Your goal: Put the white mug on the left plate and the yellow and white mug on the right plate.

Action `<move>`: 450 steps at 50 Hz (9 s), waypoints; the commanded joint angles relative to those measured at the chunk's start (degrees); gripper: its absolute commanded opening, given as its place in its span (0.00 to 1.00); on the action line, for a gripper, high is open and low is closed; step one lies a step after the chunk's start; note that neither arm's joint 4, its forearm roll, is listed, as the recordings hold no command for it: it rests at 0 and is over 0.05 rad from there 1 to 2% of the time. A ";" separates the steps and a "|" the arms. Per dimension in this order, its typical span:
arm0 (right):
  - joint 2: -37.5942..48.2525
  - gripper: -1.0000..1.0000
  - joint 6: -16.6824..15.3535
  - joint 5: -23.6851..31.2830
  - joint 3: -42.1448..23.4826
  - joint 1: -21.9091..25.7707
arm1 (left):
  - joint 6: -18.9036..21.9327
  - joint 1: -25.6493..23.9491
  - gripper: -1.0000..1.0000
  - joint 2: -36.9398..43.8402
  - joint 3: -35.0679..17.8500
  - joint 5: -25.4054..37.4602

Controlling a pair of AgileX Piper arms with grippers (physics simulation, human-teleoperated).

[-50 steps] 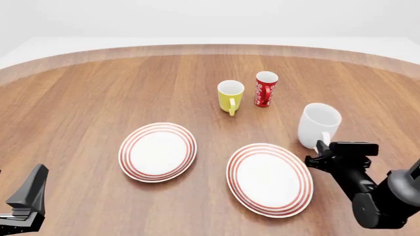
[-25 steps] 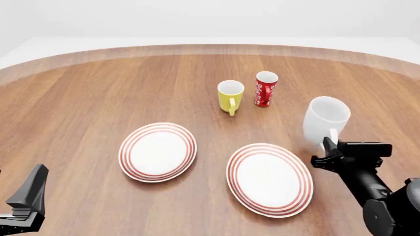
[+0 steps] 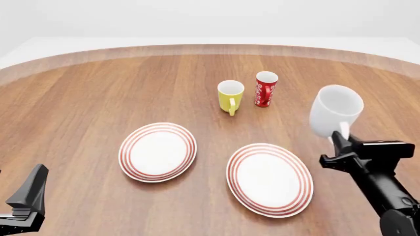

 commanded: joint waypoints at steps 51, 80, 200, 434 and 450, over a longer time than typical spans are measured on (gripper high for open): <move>-27.35 0.00 -3.95 25.81 -6.14 10.68 | 0.00 0.00 1.00 0.00 0.00 0.00; -27.80 0.00 -4.49 28.85 -10.41 18.79 | 0.00 0.00 1.00 0.00 0.00 0.00; -0.45 0.00 -1.93 23.20 -26.15 41.49 | 0.00 0.00 1.00 0.00 0.00 0.00; 33.97 1.00 7.97 24.76 -47.97 47.56 | 0.00 0.00 1.00 0.00 0.00 0.00; 33.10 1.00 8.02 24.90 -47.59 47.45 | 0.00 0.00 1.00 0.00 0.00 0.00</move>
